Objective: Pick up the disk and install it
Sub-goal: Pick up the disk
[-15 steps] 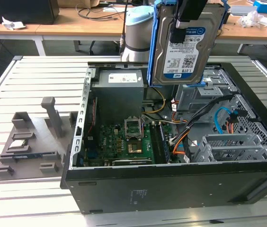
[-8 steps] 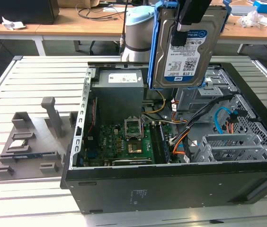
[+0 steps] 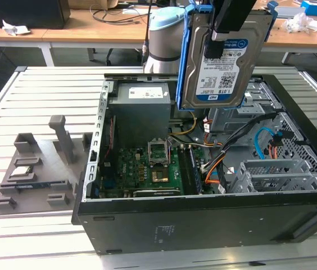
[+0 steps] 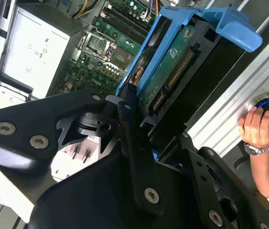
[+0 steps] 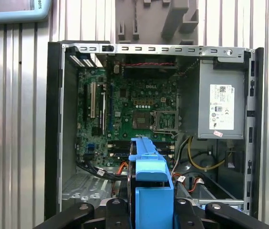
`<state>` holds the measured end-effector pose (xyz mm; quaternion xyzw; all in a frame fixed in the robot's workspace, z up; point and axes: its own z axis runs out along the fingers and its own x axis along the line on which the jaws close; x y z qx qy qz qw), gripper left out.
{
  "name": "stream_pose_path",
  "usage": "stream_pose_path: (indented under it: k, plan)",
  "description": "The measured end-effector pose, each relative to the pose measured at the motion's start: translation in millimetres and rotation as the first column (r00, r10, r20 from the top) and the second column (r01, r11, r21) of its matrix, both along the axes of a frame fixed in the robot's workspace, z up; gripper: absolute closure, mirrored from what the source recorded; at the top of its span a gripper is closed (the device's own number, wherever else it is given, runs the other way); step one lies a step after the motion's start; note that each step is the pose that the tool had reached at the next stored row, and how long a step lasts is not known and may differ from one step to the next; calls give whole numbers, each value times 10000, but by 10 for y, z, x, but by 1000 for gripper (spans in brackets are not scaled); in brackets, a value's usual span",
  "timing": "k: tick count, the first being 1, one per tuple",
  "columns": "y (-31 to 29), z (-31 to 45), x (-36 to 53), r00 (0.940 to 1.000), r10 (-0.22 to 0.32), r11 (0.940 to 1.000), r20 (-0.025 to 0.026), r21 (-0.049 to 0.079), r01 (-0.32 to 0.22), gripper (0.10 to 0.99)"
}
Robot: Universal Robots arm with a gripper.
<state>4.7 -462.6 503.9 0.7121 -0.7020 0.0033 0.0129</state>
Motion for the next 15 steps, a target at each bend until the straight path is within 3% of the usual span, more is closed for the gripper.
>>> stream_pose_path:
  k: [11, 15]
  plan:
    - [-233, -14, 0, 10000, 0, 10000, 0, -3, 0, 725]
    - [-289, -16, 0, 10000, 0, 10000, 0, -5, 0, 725]
